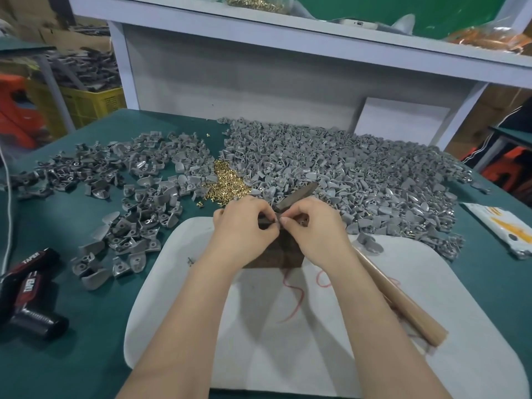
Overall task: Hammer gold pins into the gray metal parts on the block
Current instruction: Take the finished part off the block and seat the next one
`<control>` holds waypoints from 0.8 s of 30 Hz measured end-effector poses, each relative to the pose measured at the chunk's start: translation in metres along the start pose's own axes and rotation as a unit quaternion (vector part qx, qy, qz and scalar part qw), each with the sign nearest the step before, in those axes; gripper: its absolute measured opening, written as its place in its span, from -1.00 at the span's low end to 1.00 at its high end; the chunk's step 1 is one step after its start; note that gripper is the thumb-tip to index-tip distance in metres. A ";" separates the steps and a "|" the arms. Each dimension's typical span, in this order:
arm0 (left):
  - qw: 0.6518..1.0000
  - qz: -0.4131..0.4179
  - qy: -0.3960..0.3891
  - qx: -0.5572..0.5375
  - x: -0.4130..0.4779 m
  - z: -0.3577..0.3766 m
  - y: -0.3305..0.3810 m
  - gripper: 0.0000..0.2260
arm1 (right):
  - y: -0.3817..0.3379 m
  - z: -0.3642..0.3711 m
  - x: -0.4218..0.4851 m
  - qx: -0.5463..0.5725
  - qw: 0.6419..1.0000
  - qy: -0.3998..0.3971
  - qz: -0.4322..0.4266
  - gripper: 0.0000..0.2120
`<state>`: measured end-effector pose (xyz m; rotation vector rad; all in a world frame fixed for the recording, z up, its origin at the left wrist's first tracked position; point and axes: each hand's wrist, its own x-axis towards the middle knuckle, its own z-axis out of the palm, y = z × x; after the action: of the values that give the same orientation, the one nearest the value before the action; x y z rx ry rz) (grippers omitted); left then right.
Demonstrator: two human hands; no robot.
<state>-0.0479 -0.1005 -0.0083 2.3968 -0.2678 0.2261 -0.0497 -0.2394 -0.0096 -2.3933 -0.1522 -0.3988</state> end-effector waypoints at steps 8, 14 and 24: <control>1.000 0.013 0.006 0.002 0.000 0.002 0.000 -0.86 | -0.004 -0.003 0.006 -0.011 0.999 -0.035 0.020 -0.95; 1.000 0.013 0.017 0.010 0.000 0.004 -0.001 -0.88 | 0.000 0.000 0.002 0.082 0.995 -0.023 0.049 -0.93; 1.000 0.014 0.023 0.015 0.001 0.004 -0.001 -0.88 | -0.005 0.005 -0.005 0.014 1.000 0.016 0.020 -0.85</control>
<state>-0.0467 -0.1027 -0.0114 2.4159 -0.2801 0.2993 -0.0542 -0.2325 -0.0118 -2.3572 -0.0952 -0.4137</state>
